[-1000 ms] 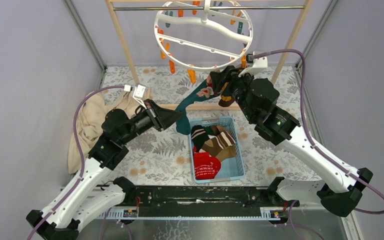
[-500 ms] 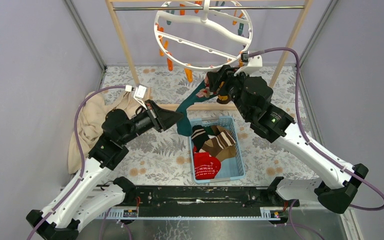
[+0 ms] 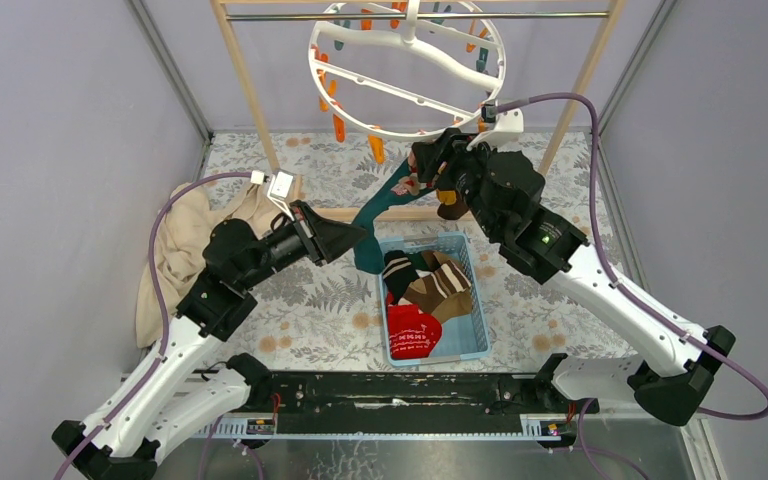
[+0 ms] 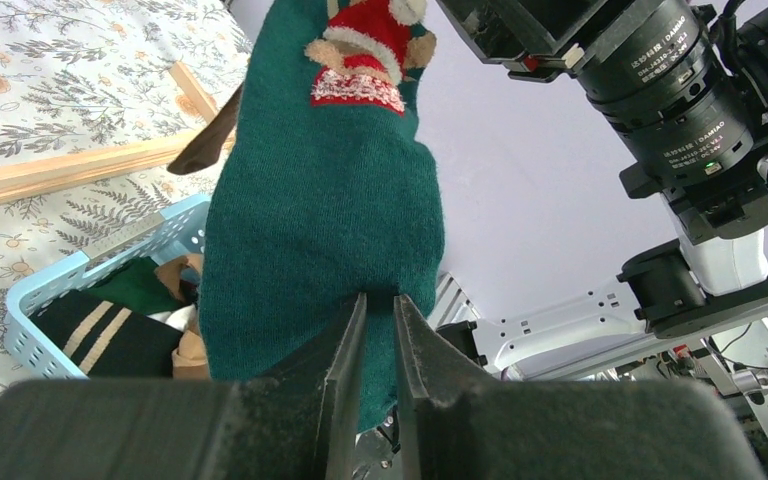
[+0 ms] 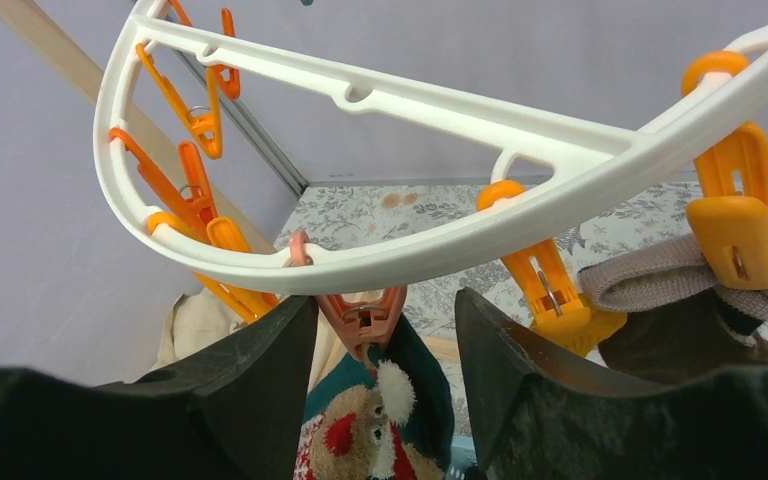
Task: Remove the socks clipped to the hanger
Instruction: Remove the sock from the hanger.
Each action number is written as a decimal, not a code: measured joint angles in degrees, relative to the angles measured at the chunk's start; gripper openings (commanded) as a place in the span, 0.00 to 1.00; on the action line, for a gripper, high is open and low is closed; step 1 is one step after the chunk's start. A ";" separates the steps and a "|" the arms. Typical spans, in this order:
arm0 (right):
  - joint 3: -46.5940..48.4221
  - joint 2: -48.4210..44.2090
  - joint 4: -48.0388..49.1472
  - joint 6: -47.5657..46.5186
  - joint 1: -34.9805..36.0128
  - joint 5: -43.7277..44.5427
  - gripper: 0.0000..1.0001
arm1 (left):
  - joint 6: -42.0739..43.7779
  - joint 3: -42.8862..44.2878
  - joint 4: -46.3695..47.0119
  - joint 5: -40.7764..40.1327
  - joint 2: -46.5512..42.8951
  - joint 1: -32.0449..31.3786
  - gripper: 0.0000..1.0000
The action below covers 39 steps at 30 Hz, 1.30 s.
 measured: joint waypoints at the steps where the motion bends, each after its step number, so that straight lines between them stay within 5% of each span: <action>1: 0.09 0.15 -0.02 0.04 0.00 -0.04 0.59 | 0.00 0.00 0.00 0.07 -0.07 0.00 0.22; 7: 0.31 0.74 -0.02 0.46 0.00 -1.07 0.58 | 0.00 -0.24 0.02 0.20 -0.11 0.00 0.22; 19: 1.05 1.44 0.02 1.14 0.00 -2.51 0.41 | 0.02 -0.70 0.00 0.24 -0.11 0.00 0.22; 29: 1.27 1.75 0.52 1.03 0.15 -2.67 0.07 | 0.02 -0.94 0.00 0.39 -0.37 0.00 0.22; 36: 1.27 1.75 0.42 1.03 0.15 -2.75 0.02 | 0.02 -0.94 0.00 0.39 -0.39 0.00 0.22; 39: 1.27 1.75 0.37 1.05 0.15 -2.78 0.09 | 0.02 -0.94 0.00 0.39 -0.37 0.00 0.22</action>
